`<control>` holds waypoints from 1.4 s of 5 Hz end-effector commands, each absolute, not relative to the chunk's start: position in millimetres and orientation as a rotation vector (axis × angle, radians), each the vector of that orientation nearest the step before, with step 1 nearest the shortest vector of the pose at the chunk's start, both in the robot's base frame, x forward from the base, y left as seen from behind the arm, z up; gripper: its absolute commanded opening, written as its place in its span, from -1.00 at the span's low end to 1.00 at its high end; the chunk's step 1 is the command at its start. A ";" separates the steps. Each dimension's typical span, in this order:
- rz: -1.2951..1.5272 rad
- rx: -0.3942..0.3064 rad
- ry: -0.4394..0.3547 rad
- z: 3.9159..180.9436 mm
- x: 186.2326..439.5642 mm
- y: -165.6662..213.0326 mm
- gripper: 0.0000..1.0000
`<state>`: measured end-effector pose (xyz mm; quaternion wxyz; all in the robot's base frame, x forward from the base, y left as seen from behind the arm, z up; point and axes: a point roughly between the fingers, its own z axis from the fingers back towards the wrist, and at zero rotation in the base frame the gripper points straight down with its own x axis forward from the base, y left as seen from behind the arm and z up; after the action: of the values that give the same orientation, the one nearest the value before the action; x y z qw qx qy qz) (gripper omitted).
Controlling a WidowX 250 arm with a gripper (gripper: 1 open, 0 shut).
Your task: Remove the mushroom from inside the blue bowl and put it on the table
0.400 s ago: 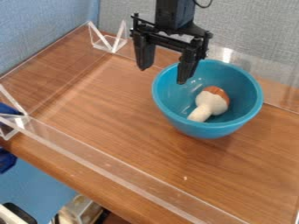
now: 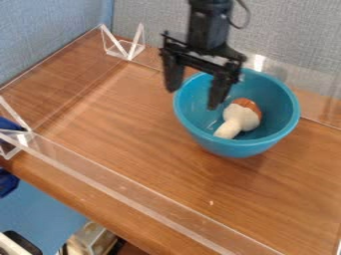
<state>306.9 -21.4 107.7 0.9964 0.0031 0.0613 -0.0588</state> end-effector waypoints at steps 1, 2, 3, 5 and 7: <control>-0.205 0.015 0.063 117.0 329.9 -40.6 1.00; -0.261 0.038 0.076 107.4 340.6 -56.7 1.00; -0.301 0.055 0.093 95.7 350.0 -63.3 1.00; -0.324 0.051 0.148 66.8 365.2 -56.5 1.00; -0.353 0.039 0.176 45.7 372.7 -44.0 -1.00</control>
<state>364.9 -48.4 40.4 0.9789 0.0211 0.1082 -0.1719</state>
